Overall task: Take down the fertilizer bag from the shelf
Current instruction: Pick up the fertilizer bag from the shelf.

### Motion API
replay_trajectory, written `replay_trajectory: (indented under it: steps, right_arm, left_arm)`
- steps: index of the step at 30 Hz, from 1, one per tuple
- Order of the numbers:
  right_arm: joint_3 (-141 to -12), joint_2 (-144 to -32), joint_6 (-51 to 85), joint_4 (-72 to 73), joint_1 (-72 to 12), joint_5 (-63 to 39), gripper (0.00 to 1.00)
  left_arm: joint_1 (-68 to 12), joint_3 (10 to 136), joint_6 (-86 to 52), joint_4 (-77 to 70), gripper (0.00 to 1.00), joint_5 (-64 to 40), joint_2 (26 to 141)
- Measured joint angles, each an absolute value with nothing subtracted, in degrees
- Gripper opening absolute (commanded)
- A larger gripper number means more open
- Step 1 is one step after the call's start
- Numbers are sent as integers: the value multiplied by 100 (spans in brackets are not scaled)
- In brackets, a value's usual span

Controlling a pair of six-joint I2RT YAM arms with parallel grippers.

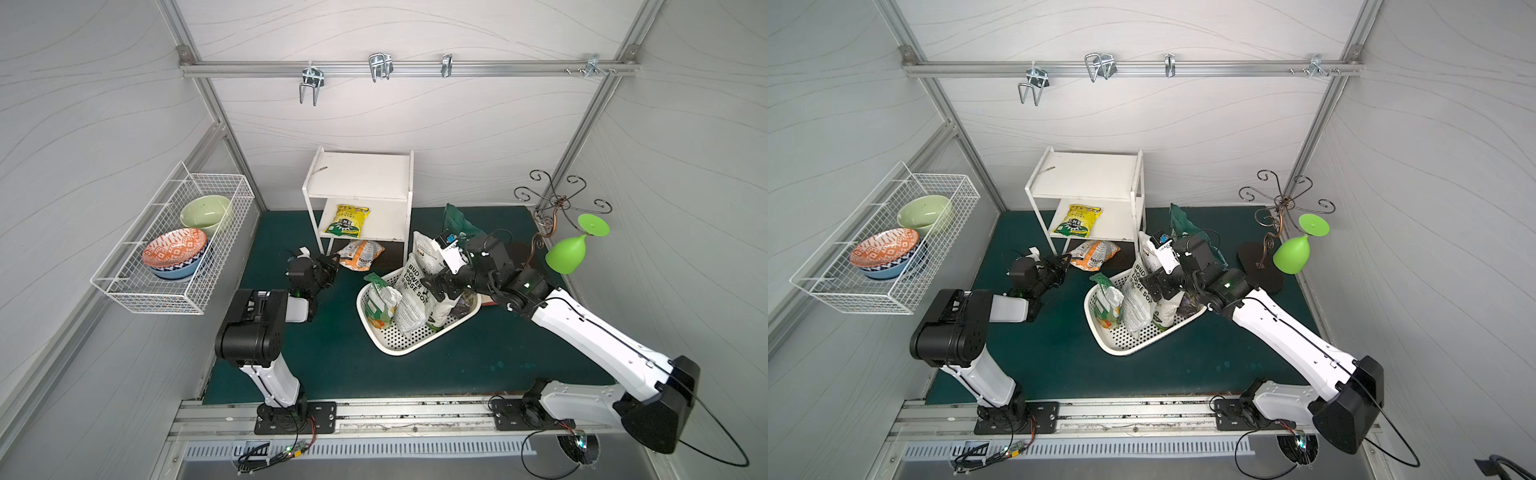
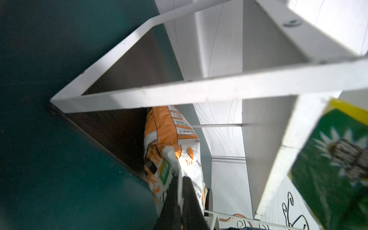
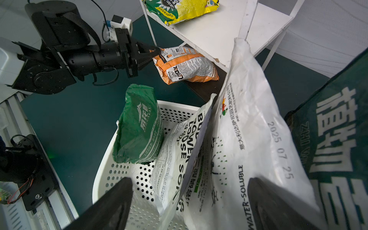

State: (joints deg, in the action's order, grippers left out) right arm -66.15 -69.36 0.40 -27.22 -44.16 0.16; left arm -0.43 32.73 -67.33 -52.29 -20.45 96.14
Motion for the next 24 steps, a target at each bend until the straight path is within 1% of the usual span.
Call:
replay_trajectory:
  steps: [5,17,24]
  right_arm:
    - [-6615,-6936,34,-2757,-4416,16,93]
    - [-6632,-6932,3,-2816,-4416,-3,94]
    - [-6648,-6917,-1,-2853,-4416,-45,94]
  left_arm:
    - [-25,3273,-6576,-4659,0,-2104,9017]
    - [8,3109,-5747,-2738,0,-2045,7271]
    - [14,3109,-5721,-2237,0,-2058,6829]
